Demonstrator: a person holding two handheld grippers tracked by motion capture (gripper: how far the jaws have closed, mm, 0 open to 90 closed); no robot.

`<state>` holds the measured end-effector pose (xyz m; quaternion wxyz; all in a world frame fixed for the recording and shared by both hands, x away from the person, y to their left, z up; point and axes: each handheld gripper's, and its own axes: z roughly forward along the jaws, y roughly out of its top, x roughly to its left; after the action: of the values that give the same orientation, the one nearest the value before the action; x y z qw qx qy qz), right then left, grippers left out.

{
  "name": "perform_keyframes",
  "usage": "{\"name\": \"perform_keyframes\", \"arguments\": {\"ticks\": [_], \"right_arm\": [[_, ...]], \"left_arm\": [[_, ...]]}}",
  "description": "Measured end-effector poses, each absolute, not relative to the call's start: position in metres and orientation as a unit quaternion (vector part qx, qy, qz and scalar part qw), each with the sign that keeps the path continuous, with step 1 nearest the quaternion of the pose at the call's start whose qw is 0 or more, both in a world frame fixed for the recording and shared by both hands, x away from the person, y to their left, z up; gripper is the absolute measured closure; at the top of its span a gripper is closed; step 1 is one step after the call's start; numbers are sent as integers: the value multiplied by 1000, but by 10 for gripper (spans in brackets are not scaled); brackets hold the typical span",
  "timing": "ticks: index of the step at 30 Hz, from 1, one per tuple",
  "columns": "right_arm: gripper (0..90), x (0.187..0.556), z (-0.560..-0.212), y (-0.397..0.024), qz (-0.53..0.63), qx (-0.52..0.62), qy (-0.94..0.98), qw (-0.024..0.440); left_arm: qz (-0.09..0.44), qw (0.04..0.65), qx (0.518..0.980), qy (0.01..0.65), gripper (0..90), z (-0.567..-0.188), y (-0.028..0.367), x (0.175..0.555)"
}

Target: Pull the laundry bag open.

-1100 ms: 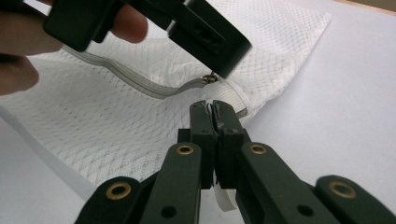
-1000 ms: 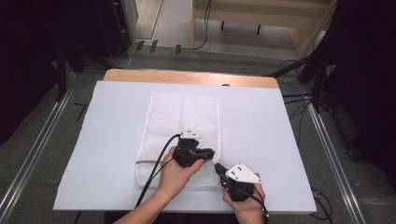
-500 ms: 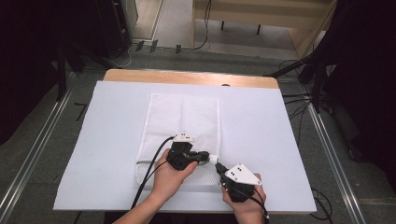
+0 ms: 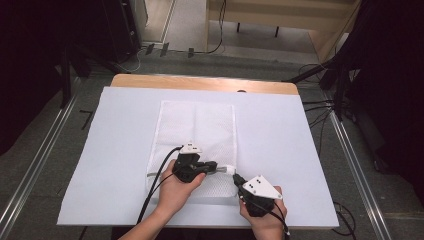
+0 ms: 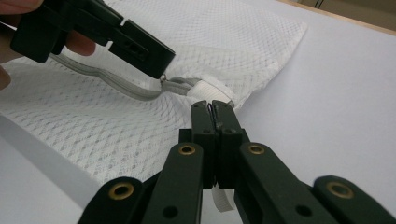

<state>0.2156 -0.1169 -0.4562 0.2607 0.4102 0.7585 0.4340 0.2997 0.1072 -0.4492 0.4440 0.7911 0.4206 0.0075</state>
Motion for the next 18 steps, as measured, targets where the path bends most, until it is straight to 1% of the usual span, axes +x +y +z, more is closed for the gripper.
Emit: {"name": "perform_keyframes", "arguments": {"ticks": [4,18], "right_arm": [[900,216,-456,-117,433,415,758,259],[900,213,-454,-116,428,410,758,273]], "left_arm": [[14,441,790,427,876,-450,117,300],[26,437,778,450,876,-452,157,302]]}}
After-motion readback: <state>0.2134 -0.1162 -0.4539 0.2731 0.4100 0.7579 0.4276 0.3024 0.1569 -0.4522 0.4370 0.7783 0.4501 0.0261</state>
